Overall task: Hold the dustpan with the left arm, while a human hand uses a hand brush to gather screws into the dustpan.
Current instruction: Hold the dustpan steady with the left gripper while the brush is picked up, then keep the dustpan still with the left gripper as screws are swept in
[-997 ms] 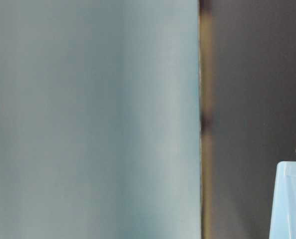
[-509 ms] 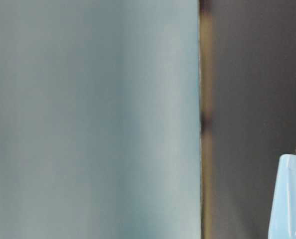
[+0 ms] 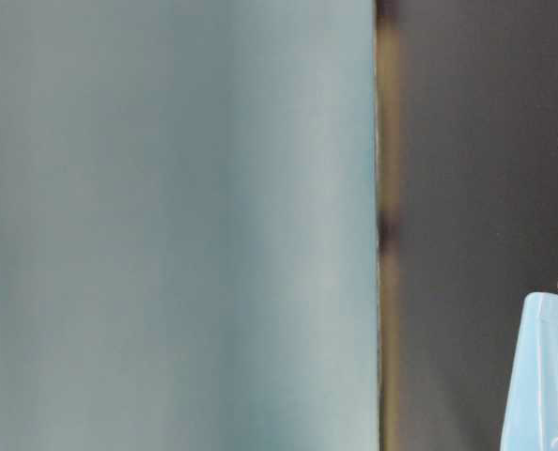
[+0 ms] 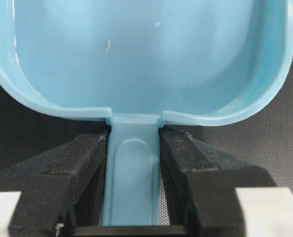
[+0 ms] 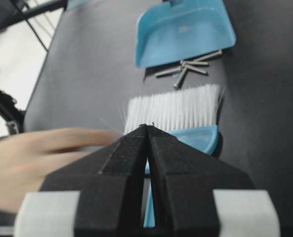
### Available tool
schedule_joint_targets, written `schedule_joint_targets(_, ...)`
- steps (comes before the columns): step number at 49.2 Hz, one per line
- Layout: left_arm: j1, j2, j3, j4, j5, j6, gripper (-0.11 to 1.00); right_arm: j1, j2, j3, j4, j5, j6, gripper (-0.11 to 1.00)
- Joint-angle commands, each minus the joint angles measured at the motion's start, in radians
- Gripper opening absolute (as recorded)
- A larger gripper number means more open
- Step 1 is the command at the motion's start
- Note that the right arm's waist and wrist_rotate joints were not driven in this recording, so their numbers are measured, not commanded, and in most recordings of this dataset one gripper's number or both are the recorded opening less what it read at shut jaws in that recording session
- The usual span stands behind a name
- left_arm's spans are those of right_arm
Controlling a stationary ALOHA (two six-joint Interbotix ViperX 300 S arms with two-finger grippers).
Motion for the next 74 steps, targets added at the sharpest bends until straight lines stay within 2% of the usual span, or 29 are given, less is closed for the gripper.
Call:
schedule_joint_targets(1,0.003,-0.006,-0.029,0.003,0.021,-0.002,0.30,0.000,0.005,-0.005,0.000,-0.005,0.000,0.00)
schedule_joint_targets(12,0.014,0.014,-0.071,0.003,0.132,-0.003,0.30,0.000,0.005,-0.003,0.000,-0.005,0.002,0.00)
schedule_joint_targets(20,0.018,0.011,-0.066,0.003,0.137,-0.018,0.30,0.000,0.005,-0.005,0.000,-0.005,0.000,0.00)
schedule_joint_targets(74,0.028,0.005,-0.066,0.003,0.147,-0.005,0.30,0.000,0.005,-0.005,0.000,-0.005,0.002,0.00)
